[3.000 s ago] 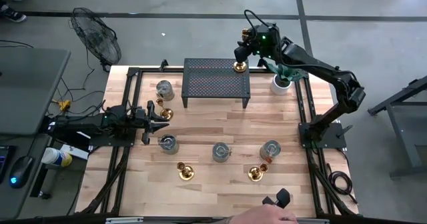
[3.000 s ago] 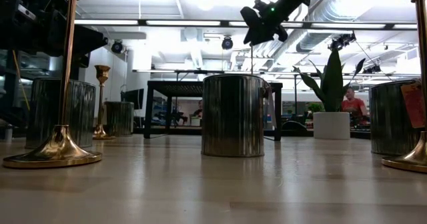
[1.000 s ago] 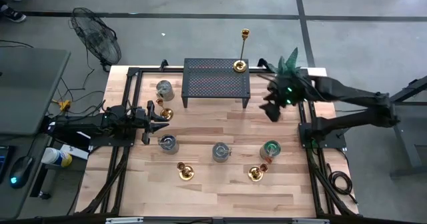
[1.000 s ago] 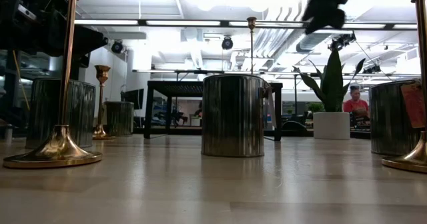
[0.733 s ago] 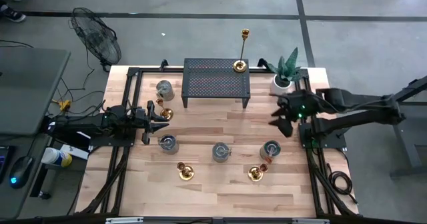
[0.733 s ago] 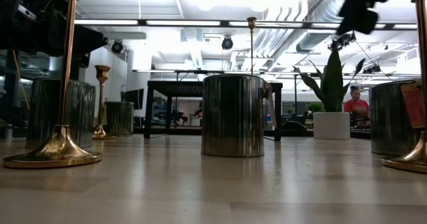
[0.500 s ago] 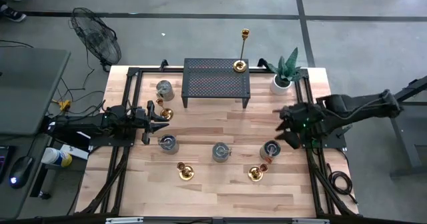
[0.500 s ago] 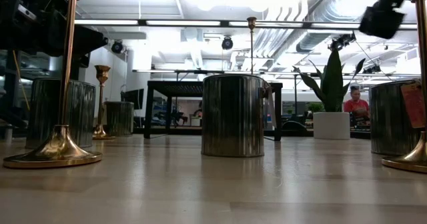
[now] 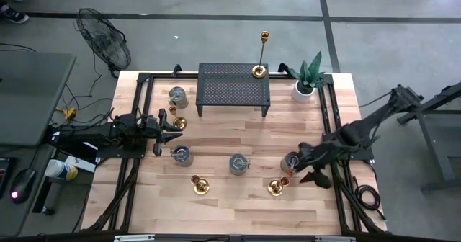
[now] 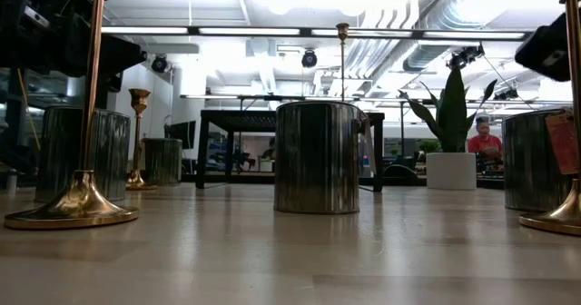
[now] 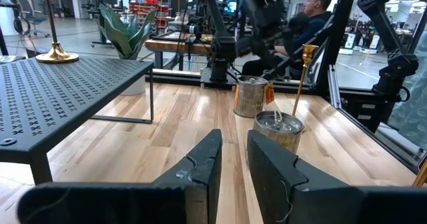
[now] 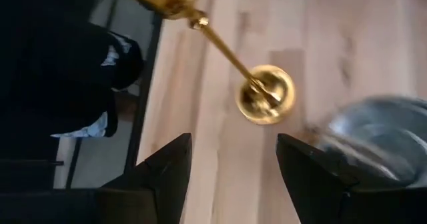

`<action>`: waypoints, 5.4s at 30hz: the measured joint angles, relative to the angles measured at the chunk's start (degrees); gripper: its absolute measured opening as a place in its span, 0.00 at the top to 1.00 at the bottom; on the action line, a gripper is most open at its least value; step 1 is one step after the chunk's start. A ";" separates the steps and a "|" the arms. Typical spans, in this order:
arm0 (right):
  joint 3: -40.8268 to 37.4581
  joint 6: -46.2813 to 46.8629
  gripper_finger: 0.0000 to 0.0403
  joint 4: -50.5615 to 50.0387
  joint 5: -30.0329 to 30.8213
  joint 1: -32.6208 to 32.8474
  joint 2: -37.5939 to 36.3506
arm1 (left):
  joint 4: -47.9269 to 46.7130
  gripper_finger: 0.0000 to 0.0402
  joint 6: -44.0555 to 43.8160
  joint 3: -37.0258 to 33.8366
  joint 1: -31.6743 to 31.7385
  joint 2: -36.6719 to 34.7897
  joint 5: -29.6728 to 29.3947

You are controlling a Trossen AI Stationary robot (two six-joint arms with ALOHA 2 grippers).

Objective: Pick & Place candle stick holders
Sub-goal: Put the gold candle holder on the shelf

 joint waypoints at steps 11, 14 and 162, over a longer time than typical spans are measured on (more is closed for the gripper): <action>-5.91 -13.34 0.48 24.26 7.75 1.74 11.45 | 0.01 0.82 0.01 0.00 0.00 0.00 0.00; -5.89 -16.42 0.48 29.94 7.99 1.74 14.62 | 0.00 0.82 0.00 0.00 0.01 0.00 0.00; 47.86 -22.90 0.96 -4.84 24.30 -58.94 37.03 | -0.01 0.82 0.01 0.00 0.00 0.00 0.02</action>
